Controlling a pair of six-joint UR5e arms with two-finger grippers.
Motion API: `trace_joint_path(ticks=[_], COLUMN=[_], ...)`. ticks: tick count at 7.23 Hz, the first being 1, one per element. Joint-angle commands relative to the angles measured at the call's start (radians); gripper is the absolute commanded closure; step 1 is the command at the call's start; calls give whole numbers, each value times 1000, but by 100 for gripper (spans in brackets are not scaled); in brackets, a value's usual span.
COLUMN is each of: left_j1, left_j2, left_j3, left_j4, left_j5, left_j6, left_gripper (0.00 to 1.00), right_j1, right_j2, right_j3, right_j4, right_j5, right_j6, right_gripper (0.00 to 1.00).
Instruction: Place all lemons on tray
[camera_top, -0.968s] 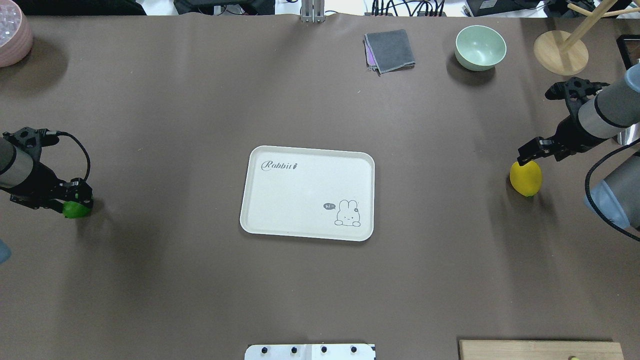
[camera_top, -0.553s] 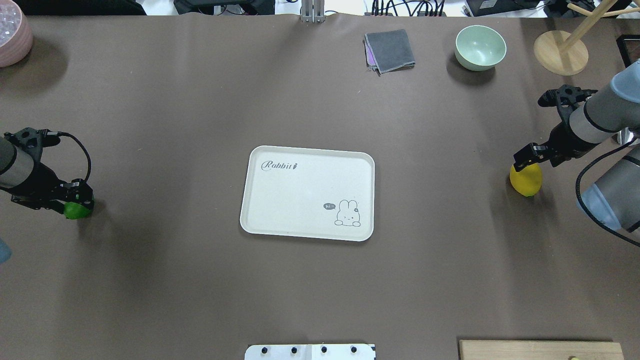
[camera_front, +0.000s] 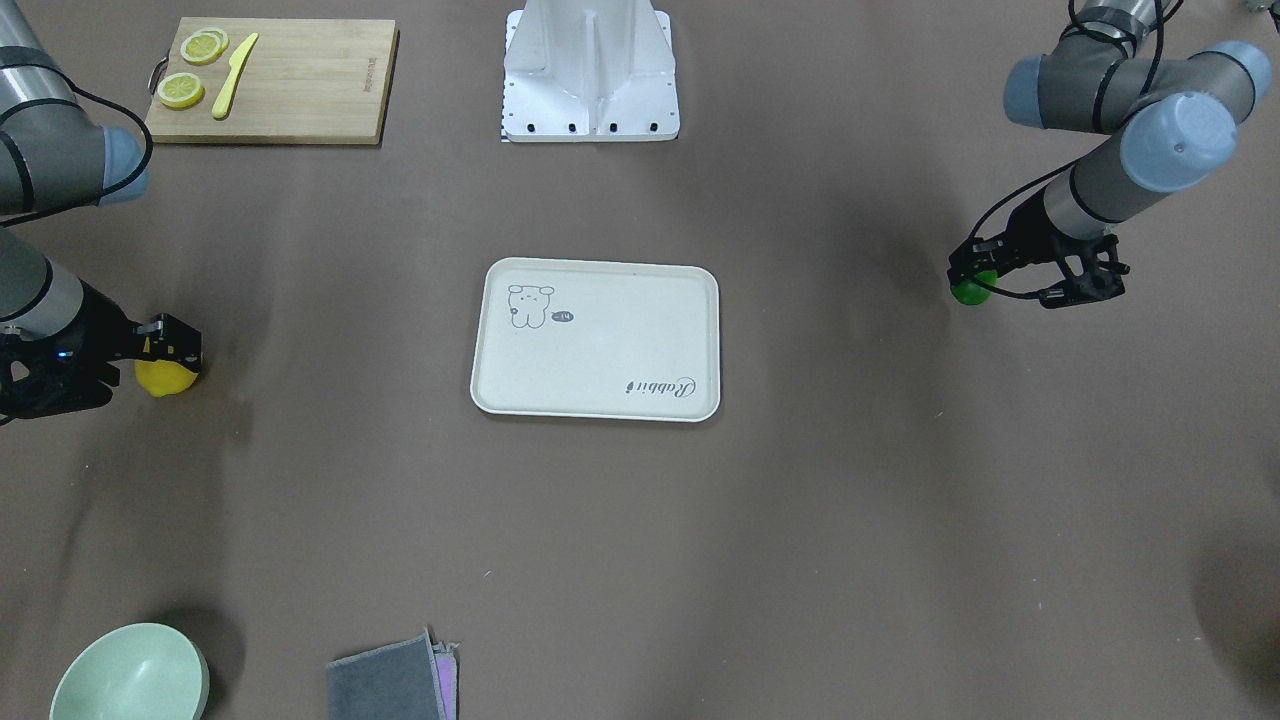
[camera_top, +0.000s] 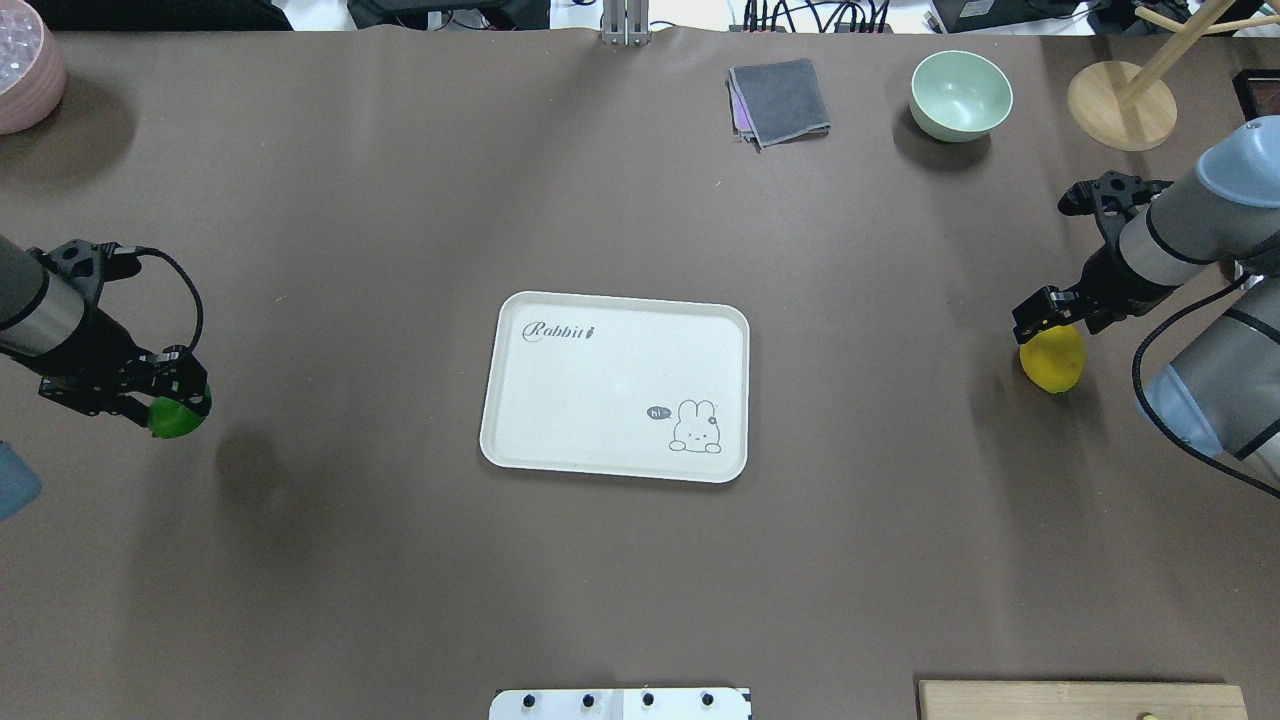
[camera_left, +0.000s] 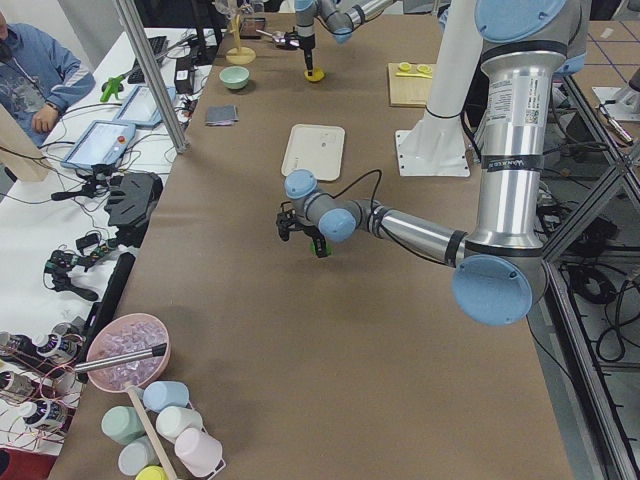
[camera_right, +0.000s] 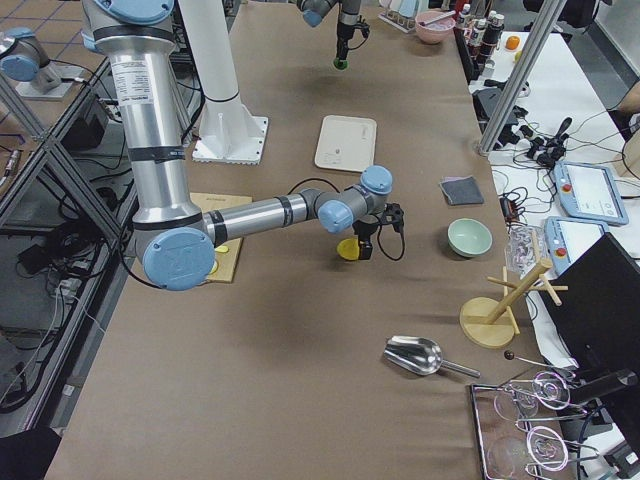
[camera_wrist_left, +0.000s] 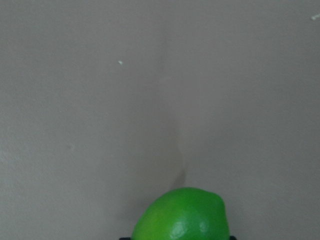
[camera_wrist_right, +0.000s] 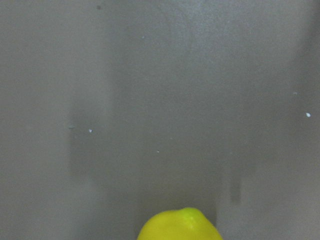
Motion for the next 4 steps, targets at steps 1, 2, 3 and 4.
trace_joint_path(ticks=[1, 2, 3, 4], left_j1=[4, 24, 65, 117], left_j2=[-243, -373, -456, -523], left_j3=[-60, -54, -49, -32], left_j4=[361, 490, 558, 574], left_j5=[13, 45, 88, 105], left_j6=[5, -3, -21, -132], left_gripper=[100, 100, 100, 100], right_j1=[-2, -2, -4, -2], right_j2=[-1, -3, 0, -3], right_j3=[-14, -15, -14, -14], right_j4=[-2, -11, -17, -23], right_j5=[13, 34, 49, 94], right_j6=[-8, -7, 3, 3], right_gripper=[0, 0, 0, 0])
